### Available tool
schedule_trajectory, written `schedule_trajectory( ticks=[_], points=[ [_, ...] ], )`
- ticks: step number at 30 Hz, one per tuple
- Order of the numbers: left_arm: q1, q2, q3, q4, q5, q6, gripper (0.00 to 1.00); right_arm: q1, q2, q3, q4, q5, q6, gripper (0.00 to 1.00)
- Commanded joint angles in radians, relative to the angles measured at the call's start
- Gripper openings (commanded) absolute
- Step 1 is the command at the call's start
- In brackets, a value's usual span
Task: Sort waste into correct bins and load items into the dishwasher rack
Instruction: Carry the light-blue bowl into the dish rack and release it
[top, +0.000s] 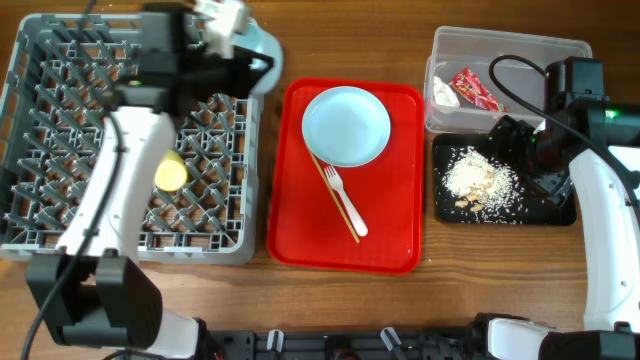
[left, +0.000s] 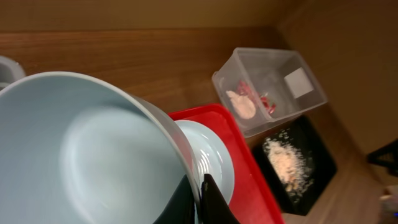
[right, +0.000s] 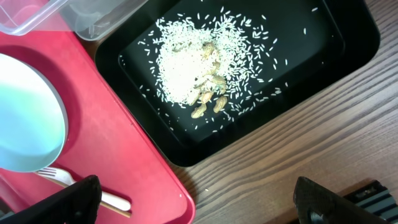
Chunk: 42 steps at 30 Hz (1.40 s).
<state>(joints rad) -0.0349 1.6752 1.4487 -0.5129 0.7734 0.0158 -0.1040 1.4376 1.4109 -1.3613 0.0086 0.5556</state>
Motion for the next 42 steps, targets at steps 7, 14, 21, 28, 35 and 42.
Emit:
schedule_trajectory(
  ticks=[7, 14, 21, 28, 35, 42],
  points=[
    [0.227, 0.158, 0.003, 0.001, 0.426, -0.006, 0.04, 0.0, -0.005, 0.015, -0.001, 0.021, -0.014, 1.0],
    [0.301, 0.291, 0.003, 0.004, 0.557, -0.006, 0.04, 0.0, -0.005, 0.015, -0.002, 0.021, -0.025, 1.0],
    [0.371, 0.332, 0.003, -0.006, 0.573, -0.006, 0.04, 0.0, -0.005, 0.015, -0.002, 0.021, -0.032, 1.0],
    [0.429, 0.333, 0.003, -0.045, 0.531, -0.005, 0.45, 0.0, -0.005, 0.015, -0.002, 0.018, -0.032, 1.0],
    [0.491, 0.329, 0.003, -0.078, 0.531, -0.01, 0.92, 0.0, -0.005, 0.015, -0.002, 0.018, -0.032, 1.0],
    [0.56, 0.282, 0.003, -0.09, 0.53, -0.025, 1.0, 0.0, -0.005, 0.015, -0.002, 0.018, -0.034, 1.0]
  ],
)
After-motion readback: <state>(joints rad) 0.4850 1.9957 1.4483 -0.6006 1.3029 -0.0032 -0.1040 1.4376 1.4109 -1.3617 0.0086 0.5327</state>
